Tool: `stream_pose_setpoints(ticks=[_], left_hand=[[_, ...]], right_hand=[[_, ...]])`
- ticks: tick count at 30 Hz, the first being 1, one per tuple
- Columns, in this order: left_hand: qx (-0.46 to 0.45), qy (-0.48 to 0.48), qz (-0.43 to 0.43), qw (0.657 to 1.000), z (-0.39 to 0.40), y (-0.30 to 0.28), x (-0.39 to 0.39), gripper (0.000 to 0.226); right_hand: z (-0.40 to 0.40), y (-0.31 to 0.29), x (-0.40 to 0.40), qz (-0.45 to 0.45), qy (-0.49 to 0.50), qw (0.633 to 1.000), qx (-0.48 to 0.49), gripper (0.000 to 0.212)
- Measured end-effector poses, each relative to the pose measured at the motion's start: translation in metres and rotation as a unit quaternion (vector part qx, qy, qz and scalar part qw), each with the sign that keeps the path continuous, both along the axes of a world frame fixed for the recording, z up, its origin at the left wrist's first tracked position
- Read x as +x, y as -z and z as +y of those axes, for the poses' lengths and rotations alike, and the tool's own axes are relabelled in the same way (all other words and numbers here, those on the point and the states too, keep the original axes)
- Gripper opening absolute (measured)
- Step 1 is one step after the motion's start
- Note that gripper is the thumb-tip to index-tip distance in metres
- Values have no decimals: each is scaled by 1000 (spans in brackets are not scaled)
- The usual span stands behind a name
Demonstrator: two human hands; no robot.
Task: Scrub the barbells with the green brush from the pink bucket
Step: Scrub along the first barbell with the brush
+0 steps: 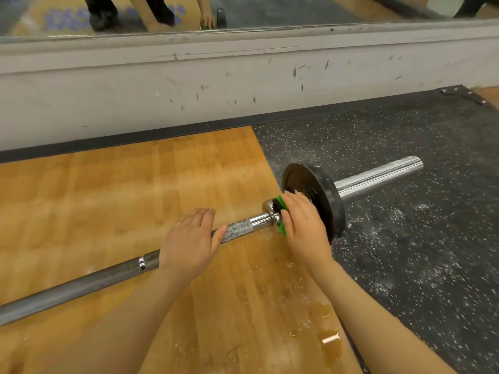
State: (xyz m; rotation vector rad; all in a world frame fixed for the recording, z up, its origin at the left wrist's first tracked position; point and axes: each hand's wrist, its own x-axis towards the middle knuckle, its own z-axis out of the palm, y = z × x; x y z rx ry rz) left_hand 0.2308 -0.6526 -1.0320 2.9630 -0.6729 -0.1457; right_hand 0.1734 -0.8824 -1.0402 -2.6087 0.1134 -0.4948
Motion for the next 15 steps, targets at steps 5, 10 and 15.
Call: stream_pose_setpoints(ticks=[5,10,15], left_hand=[[0,1,-4,1000,-2,-1,-1,89],[0,-1,0,1000,-2,-2,-1,89],[-1,-3,4,1000,-1,-3,0,85]], right_hand=[[5,4,-7,-4,34,999,16,40],[10,-17,23,2,-1,999,46,46],[6,-4,8,-14,-2,999,37,47]])
